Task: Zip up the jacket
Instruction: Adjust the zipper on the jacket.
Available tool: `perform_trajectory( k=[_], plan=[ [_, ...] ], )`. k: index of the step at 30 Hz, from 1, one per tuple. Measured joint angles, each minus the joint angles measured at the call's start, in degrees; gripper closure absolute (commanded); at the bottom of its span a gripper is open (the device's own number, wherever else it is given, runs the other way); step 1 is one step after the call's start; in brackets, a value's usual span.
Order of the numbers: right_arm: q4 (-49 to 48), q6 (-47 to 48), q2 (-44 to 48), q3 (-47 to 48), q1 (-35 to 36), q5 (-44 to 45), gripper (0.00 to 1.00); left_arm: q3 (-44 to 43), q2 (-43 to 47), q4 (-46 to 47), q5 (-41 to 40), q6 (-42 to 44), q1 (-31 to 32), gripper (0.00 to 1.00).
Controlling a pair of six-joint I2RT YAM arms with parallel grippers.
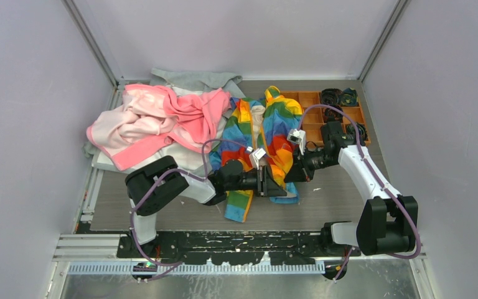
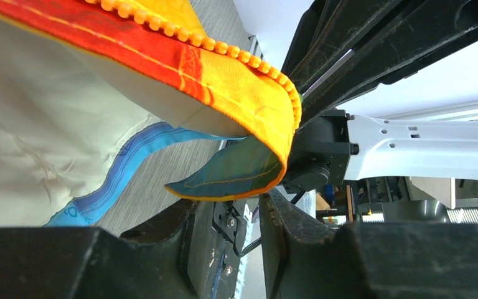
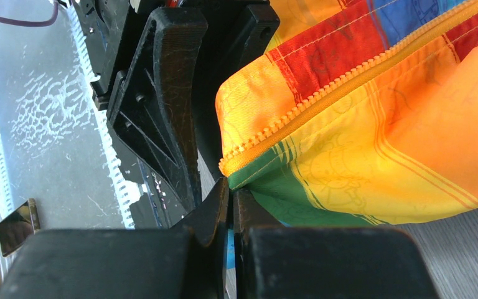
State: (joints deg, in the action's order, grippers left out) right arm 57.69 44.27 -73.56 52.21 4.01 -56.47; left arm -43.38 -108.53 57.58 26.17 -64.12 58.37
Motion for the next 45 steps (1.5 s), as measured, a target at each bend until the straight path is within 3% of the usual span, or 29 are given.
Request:
perform_trajectory(
  k=[9,15,40,45],
  plan=[
    [0.00,0.00,0.00,0.00,0.00,0.00,0.97,-0.57,0.00,-0.15,-0.09,-0.04,-0.42,0.77],
    [0.00,-0.02,0.00,0.00,0.00,0.00,0.96,-0.83,0.00,-0.72,-0.20,-0.35,-0.74,1.00],
    [-4.81,-5.75,0.98,-1.22,0.37,3.67,0.98,-4.11,0.00,-12.20,0.48,-2.60,-1.42,1.00],
    [-3.89,-2.84,1.11,-1.33,0.83,3.48,0.98,-4.81,0.02,-14.05,0.72,-1.97,-1.40,0.92]
  ],
)
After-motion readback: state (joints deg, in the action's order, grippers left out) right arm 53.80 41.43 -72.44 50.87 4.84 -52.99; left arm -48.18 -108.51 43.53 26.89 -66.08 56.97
